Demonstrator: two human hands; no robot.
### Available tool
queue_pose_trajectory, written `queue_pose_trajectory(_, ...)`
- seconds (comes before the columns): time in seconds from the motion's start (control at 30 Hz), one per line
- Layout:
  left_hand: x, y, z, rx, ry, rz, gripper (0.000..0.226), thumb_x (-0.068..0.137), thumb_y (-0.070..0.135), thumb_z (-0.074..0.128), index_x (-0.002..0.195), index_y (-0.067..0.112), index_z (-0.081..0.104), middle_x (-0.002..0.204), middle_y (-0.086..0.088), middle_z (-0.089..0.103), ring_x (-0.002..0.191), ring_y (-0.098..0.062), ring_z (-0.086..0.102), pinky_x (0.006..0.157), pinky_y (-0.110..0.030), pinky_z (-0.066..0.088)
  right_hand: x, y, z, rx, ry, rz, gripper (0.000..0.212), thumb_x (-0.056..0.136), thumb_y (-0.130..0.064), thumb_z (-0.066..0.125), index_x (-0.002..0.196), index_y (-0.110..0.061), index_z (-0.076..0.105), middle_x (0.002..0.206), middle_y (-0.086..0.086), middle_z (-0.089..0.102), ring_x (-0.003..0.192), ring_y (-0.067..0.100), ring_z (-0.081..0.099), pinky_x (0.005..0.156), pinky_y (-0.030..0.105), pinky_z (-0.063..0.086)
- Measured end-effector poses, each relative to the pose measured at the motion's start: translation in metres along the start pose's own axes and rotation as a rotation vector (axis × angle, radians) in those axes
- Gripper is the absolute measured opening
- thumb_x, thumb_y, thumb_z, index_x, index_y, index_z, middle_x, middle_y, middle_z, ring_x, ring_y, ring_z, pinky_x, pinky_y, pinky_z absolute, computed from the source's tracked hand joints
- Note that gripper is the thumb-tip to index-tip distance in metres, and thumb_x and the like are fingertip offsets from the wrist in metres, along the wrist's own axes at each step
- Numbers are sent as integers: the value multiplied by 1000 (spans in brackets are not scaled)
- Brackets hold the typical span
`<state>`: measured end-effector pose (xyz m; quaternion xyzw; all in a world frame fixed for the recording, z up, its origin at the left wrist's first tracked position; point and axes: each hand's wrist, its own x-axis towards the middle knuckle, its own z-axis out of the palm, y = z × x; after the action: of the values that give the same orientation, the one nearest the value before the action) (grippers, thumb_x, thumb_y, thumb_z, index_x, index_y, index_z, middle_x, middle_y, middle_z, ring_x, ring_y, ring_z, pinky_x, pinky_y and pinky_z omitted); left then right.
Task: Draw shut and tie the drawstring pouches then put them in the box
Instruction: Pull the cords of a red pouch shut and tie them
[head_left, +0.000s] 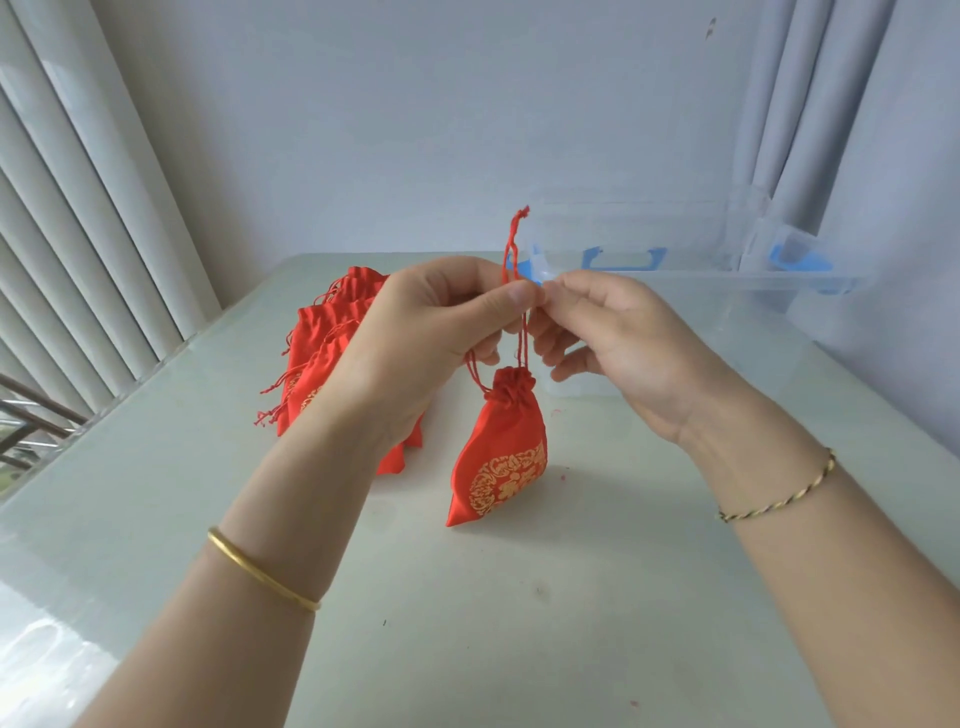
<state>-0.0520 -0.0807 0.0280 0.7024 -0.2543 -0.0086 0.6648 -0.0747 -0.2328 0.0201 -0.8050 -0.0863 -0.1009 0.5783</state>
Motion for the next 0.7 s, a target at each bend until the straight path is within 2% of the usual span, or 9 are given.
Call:
queue_pose_trajectory(0.13,1,-1,-1,-102,55,-13,7,88,9,58,86,9,65,64,2,62,53,-9,49,55,-19,44,1,-3,-8,138,3,-26,35,96,-17,44,63,-13,52,61,1,49,53,11,45,55,24,41)
queue_pose_trajectory(0.2,2,-2,-1,-161,77,-18,9,88,6,57,87,9,65,69,-1,66,54,-8,53,57,-19,48,-1,-6,-15,200,-106,-30,37,94,-16,47,58,-13,52,57,2,49,52,12,44,53,23,40)
queue_pose_trajectory(0.27,3,-3,-1,-175,75,-19,10,87,2,57,86,8,65,74,-3,68,56,-7,55,60,-18,51,-3,-7,-16,122,-267,-13,36,91,-19,51,55,-14,54,55,1,51,52,13,46,52,23,42)
queue_pose_trajectory(0.33,2,-2,0,-148,49,-17,12,85,-2,58,83,8,65,74,-4,69,58,-8,56,64,-20,51,-6,-7,-16,-47,-343,52,35,91,-19,53,57,-13,56,56,1,55,53,12,50,54,24,43)
queue_pose_trajectory(0.37,1,-2,-1,-124,29,-13,14,85,-4,58,82,9,64,73,-3,69,58,-10,56,65,-20,51,-7,-7,-17,-110,-331,94,34,92,-20,51,59,-12,58,58,2,57,54,12,52,55,26,44)
queue_pose_trajectory(0.43,1,0,-2,-57,-25,8,18,84,-7,58,83,11,63,72,-2,68,59,-12,55,64,-21,51,-5,-6,-19,-120,-198,139,36,94,-25,45,65,-13,62,62,3,61,58,14,55,57,27,43)
queue_pose_trajectory(0.53,-1,3,-2,88,-121,123,25,86,-11,54,90,13,60,80,-12,63,64,-14,58,63,-21,51,2,-2,-15,21,60,54,33,95,-21,41,72,-15,64,67,1,63,64,14,57,62,29,44)
queue_pose_trajectory(0.6,-3,4,1,210,-129,244,30,87,-11,52,92,18,58,88,-17,62,71,-13,60,64,-20,52,4,3,-5,129,50,7,30,95,-13,40,76,-17,63,71,0,64,71,15,60,67,31,46)
queue_pose_trajectory(0.7,-3,0,5,390,-33,386,37,85,-9,54,94,27,56,85,-1,62,76,-8,59,67,-15,50,4,6,2,276,-103,34,27,96,-10,41,82,-15,63,73,1,67,72,19,63,71,35,49)
